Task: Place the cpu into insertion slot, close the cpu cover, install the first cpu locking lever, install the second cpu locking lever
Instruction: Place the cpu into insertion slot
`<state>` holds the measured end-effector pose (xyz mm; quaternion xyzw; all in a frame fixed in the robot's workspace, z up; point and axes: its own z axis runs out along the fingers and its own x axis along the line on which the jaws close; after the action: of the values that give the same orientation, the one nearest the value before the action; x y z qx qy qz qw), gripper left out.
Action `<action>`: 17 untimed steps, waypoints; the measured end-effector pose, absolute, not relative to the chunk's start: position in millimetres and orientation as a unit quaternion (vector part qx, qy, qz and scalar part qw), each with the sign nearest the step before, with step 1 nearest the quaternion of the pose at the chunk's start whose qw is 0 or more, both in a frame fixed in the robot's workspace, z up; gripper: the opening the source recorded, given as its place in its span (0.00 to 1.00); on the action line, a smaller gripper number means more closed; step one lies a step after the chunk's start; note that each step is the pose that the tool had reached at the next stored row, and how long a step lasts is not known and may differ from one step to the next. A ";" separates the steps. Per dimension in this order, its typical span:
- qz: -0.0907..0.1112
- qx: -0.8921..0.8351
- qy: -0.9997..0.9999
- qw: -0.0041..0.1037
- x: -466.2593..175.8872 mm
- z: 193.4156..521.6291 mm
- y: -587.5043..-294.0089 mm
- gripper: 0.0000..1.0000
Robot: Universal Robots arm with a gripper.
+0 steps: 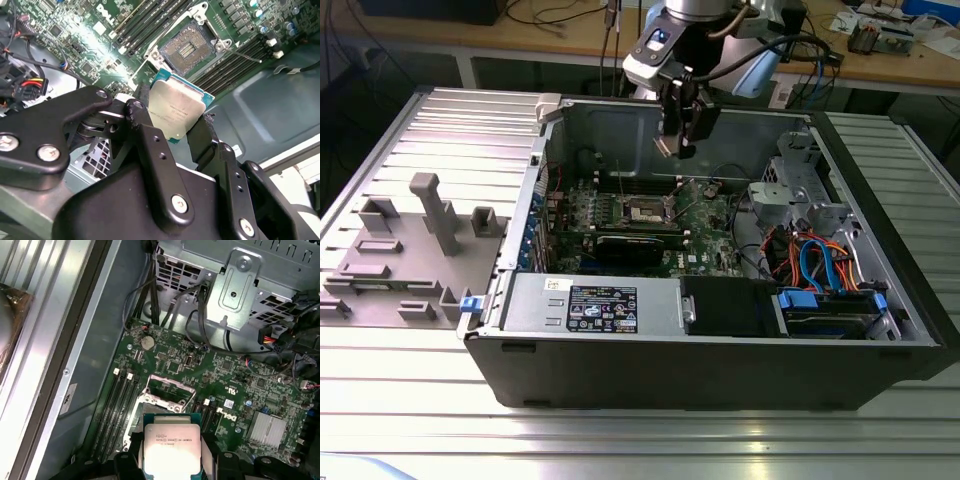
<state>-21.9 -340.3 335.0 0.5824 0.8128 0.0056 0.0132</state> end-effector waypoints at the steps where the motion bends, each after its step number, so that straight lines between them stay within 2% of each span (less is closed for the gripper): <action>1: 0.006 0.588 0.809 0.013 -22.0 334.4 -340.3 0.54; 17: 0.004 0.628 0.778 0.014 -21.9 324.5 -340.3 0.54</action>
<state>-21.9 -340.3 324.5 0.6281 0.7780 0.0037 0.0144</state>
